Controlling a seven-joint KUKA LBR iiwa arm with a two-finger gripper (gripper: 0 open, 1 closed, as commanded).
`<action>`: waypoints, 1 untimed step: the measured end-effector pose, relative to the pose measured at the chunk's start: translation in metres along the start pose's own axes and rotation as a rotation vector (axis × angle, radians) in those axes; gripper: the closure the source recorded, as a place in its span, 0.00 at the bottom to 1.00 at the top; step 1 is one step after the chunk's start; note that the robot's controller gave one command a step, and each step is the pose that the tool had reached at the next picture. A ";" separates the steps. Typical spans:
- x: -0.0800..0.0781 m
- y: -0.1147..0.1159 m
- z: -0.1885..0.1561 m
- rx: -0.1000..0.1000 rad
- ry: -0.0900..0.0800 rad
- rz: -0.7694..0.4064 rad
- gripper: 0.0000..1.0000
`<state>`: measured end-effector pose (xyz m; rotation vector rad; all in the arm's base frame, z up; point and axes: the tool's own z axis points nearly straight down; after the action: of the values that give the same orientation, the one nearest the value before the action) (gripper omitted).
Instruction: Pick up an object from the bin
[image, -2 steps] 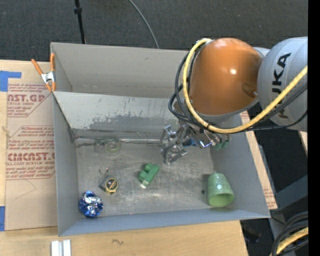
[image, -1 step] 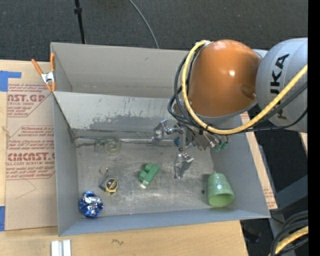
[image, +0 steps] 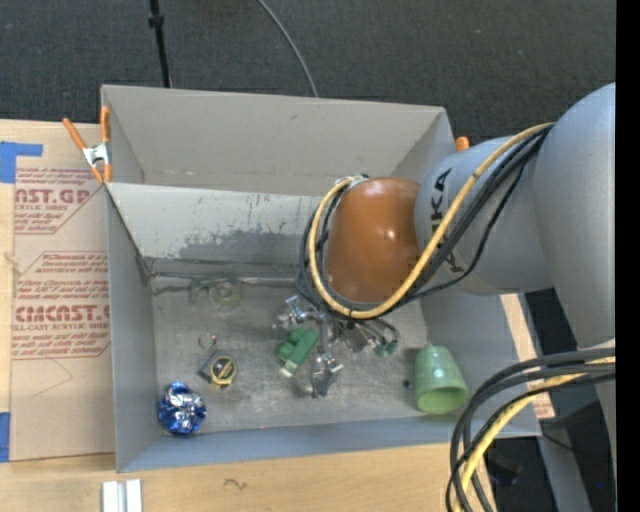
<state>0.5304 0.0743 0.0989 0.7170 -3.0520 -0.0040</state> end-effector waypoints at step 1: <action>-0.016 -0.034 0.027 0.000 -0.009 -0.116 0.00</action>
Offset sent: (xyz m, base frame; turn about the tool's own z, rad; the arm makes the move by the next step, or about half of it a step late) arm 0.0283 -0.0259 -0.0289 -0.1172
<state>0.5599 0.0515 0.0721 0.8961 -3.0141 -0.0074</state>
